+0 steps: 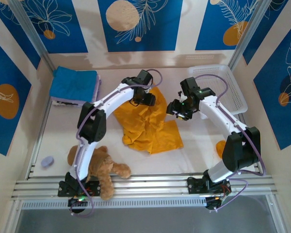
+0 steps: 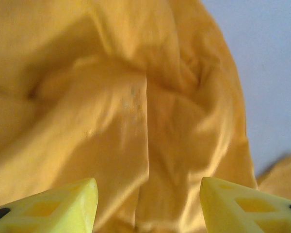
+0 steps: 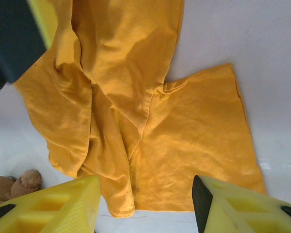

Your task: Fold and stack the t-shirts

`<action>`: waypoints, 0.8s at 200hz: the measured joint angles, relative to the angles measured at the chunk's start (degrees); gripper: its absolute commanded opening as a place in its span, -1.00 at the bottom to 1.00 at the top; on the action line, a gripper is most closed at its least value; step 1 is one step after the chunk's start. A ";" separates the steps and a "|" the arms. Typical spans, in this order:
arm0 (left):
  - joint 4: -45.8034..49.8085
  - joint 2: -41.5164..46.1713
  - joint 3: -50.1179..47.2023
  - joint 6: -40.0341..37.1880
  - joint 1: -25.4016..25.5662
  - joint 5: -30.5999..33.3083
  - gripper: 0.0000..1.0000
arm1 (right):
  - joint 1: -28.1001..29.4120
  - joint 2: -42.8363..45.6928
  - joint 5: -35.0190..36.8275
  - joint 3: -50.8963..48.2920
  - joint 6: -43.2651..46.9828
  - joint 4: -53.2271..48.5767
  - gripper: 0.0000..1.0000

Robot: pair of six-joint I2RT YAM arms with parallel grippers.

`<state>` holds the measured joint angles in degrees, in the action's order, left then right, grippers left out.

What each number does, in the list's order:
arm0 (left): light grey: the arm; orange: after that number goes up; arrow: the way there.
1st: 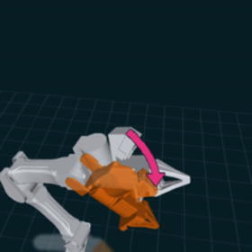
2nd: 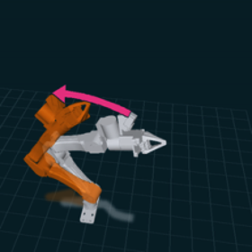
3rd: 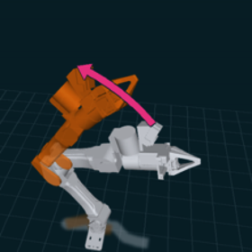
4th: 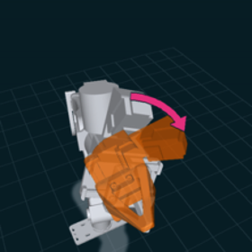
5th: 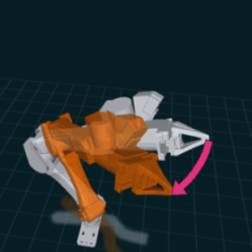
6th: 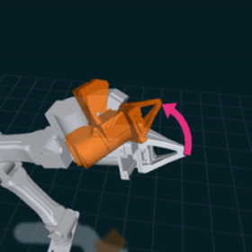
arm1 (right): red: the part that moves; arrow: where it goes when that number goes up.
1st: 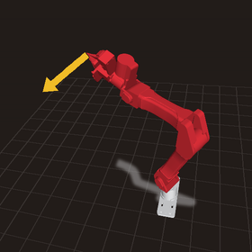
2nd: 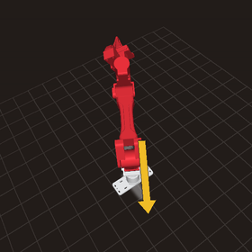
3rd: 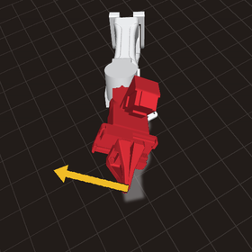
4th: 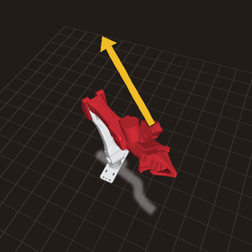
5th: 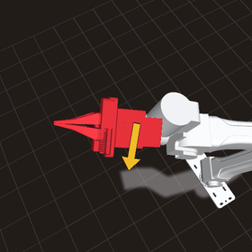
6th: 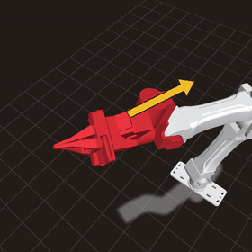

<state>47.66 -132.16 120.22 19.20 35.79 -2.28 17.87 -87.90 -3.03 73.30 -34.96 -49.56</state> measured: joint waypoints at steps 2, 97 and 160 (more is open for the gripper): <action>0.33 -0.74 1.05 -0.26 0.02 0.26 0.15 | -0.13 0.02 -0.13 0.00 0.02 0.07 0.09; 8.94 -14.78 19.47 -7.45 0.85 14.64 -1.00 | -3.39 1.25 -2.56 0.00 1.27 0.87 0.09; 10.34 -2.34 13.07 -7.54 -3.08 14.14 -1.00 | -1.46 -1.55 -3.45 1.84 1.46 1.55 0.08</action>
<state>58.00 -134.50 133.29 11.66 32.71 11.86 16.40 -89.45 -6.48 75.13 -33.50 -48.01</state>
